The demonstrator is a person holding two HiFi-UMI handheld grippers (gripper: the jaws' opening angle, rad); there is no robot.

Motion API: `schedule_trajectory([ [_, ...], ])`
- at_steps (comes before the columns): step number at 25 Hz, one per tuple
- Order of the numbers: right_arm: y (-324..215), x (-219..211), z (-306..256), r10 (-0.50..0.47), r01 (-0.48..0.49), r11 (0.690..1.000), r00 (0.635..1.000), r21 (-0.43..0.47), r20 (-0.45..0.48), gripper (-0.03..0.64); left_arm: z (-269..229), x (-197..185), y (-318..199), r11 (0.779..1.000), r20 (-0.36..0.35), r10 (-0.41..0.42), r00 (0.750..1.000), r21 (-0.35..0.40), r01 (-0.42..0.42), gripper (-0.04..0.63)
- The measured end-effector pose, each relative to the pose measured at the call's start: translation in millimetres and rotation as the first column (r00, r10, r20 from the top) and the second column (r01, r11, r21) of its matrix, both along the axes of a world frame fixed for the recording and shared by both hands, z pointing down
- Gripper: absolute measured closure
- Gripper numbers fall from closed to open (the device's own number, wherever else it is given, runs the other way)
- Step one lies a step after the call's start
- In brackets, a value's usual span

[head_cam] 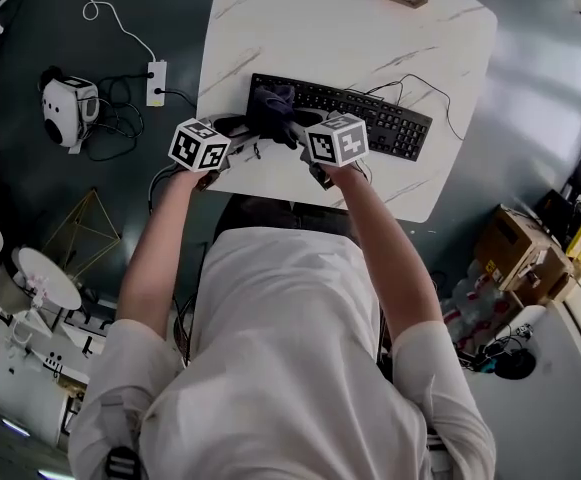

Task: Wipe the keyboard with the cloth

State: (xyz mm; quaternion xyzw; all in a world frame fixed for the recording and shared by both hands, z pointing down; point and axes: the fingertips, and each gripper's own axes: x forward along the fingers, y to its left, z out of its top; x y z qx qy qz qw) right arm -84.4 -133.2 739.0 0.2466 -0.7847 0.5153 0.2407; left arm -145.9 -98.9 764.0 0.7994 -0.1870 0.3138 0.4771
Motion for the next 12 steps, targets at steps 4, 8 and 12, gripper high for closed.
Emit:
schedule_trajectory([
  [4, 2, 56, 4, 0.112, -0.112, 0.994, 0.993, -0.016, -0.022, 0.535, 2, 1, 0, 1.000, 0.016, -0.022, 1.000, -0.019, 0.023, 0.377],
  [8, 8, 108, 5, 0.197, -0.197, 0.980, 0.980, -0.024, -0.035, 0.537, 2, 1, -1, 0.999, 0.025, -0.039, 0.999, -0.032, 0.040, 0.379],
  [12, 15, 154, 4, 0.251, -0.252, 0.968, 0.966, -0.004, -0.064, 0.537, 2, 1, -2, 0.997, 0.030, -0.066, 0.997, -0.038, 0.067, 0.380],
])
